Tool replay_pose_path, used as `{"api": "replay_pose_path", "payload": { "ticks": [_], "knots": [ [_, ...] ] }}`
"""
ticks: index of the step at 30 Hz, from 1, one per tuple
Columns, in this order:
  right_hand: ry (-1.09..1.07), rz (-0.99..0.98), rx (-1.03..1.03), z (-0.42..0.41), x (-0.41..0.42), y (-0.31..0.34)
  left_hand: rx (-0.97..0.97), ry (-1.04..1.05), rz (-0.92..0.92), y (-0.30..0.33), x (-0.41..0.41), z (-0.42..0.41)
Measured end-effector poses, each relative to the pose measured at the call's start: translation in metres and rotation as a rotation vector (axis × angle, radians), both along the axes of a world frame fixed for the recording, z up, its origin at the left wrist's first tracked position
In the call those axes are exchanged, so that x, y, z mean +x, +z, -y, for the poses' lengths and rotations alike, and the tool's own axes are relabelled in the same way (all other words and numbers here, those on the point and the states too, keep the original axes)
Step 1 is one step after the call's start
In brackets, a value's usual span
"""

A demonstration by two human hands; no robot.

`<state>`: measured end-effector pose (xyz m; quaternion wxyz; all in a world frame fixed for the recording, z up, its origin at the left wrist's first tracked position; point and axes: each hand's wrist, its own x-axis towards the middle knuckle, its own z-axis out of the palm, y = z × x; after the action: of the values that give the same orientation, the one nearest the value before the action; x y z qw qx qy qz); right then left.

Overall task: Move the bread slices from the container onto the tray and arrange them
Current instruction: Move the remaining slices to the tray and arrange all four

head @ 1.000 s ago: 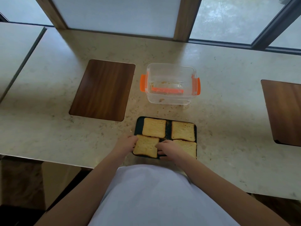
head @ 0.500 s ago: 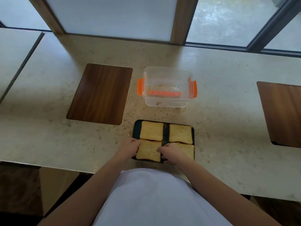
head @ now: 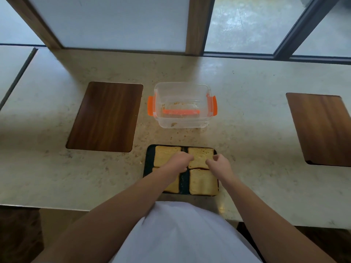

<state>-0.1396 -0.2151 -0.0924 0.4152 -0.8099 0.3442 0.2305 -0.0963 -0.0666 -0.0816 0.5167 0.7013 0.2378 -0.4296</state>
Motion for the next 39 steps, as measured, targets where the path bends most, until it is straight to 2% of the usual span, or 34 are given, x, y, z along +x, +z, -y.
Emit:
{"api": "replay_pose_path", "payload": {
  "ticks": [8,25,29,33,39],
  "knots": [
    [-0.014,-0.015,0.008,0.002,0.001,-0.006,0.079,-0.071,0.035,-0.003,0.001,0.007],
    [0.002,0.043,0.029,0.001,0.004,-0.016,0.08,-0.029,0.023,-0.009,0.0,0.003],
    [-0.016,0.071,0.024,0.008,-0.016,-0.015,0.072,-0.011,-0.025,-0.021,-0.014,-0.001],
    [-0.025,0.087,0.024,0.008,-0.034,-0.015,0.063,0.087,-0.156,-0.024,-0.027,-0.002],
    [-0.044,0.09,0.029,0.007,-0.043,-0.012,0.031,0.052,-0.14,-0.03,-0.043,-0.007]
  ]
}}
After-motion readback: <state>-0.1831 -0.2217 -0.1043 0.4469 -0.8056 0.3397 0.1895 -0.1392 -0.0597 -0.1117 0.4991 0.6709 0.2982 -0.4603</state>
